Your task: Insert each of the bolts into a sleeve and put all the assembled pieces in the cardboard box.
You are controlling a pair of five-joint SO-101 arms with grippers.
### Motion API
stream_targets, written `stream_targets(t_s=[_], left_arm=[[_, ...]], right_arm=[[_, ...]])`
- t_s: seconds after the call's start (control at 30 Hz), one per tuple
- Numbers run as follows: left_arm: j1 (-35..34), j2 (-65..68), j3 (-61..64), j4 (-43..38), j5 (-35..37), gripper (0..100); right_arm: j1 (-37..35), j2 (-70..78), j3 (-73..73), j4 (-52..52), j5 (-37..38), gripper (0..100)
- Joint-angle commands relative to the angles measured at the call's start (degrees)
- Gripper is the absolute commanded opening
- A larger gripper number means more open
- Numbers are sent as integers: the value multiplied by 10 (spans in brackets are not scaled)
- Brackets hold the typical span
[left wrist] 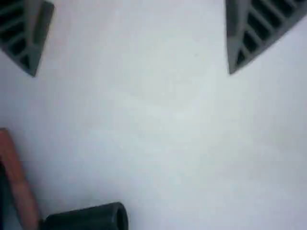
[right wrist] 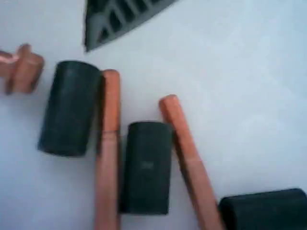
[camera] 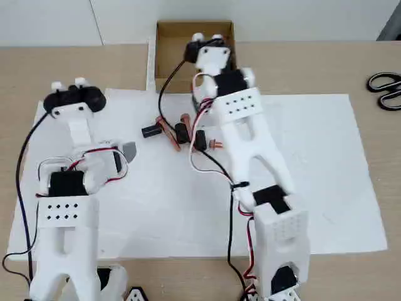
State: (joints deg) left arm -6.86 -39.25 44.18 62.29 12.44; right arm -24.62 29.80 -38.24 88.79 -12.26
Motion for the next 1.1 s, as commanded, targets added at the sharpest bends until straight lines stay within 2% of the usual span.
stream_targets(t_s=[0.0, 0.17, 0.5, 1.07], left_arm=[[-3, -4, 28, -36, -4, 245], [-3, -4, 55, -60, -4, 245], [-3, -4, 57, -62, -5, 245], [-4, -4, 57, -62, -8, 245]], right_arm=[[-29, 13, -1, -36, -5, 232], [-50, 39, -1, -52, -5, 232], [-47, 82, -1, -53, -4, 232], [-17, 124, -1, -73, 11, 230]])
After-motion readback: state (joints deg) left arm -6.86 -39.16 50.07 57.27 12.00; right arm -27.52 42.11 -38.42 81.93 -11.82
